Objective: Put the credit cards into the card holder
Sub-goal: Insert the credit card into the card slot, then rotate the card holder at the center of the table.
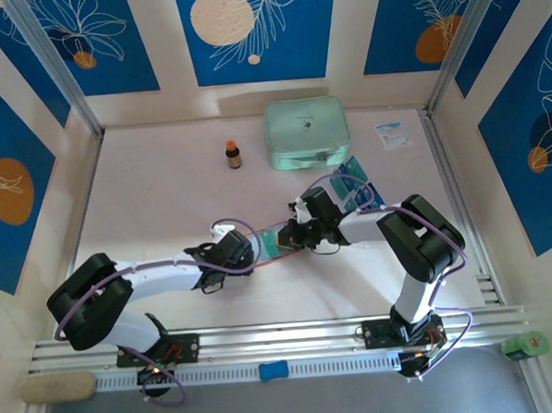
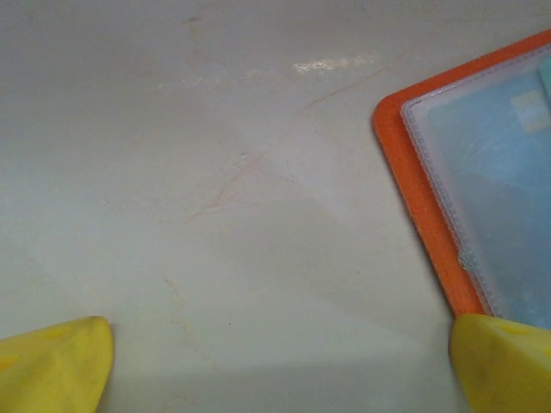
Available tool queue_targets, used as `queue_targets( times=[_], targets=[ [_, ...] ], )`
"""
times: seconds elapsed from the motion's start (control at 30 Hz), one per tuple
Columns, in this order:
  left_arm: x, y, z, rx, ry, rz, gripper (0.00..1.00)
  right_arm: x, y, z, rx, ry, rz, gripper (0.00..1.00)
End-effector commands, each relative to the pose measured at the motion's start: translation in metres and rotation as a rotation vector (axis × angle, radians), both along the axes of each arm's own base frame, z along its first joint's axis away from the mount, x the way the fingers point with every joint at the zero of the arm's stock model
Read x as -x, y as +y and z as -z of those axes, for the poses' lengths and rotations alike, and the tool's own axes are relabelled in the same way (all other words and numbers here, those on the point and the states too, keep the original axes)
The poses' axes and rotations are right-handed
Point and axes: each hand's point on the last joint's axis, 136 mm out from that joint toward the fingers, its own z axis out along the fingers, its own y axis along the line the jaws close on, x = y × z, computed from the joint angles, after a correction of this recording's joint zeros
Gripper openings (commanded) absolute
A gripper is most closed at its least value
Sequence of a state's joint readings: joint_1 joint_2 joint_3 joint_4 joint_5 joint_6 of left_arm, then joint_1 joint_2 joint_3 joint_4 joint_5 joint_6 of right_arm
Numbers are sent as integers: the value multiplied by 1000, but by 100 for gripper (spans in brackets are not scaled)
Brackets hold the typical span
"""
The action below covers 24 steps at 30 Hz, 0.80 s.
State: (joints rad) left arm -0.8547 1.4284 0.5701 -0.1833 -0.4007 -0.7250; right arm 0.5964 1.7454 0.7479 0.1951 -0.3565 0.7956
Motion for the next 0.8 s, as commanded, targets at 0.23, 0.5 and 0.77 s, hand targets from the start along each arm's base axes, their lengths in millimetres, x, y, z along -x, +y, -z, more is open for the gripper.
queue_targets(
  times=[0.23, 0.5, 0.77],
  targets=[
    [-1, -9, 5, 49, 13, 15, 100, 15, 26, 7, 12, 51, -114, 0],
    [-1, -10, 3, 54, 9, 17, 100, 12, 20, -11, 16, 33, -119, 17],
    [-2, -11, -3, 75, -4, 17, 100, -11, -16, -51, 82, -87, -31, 25]
  ],
)
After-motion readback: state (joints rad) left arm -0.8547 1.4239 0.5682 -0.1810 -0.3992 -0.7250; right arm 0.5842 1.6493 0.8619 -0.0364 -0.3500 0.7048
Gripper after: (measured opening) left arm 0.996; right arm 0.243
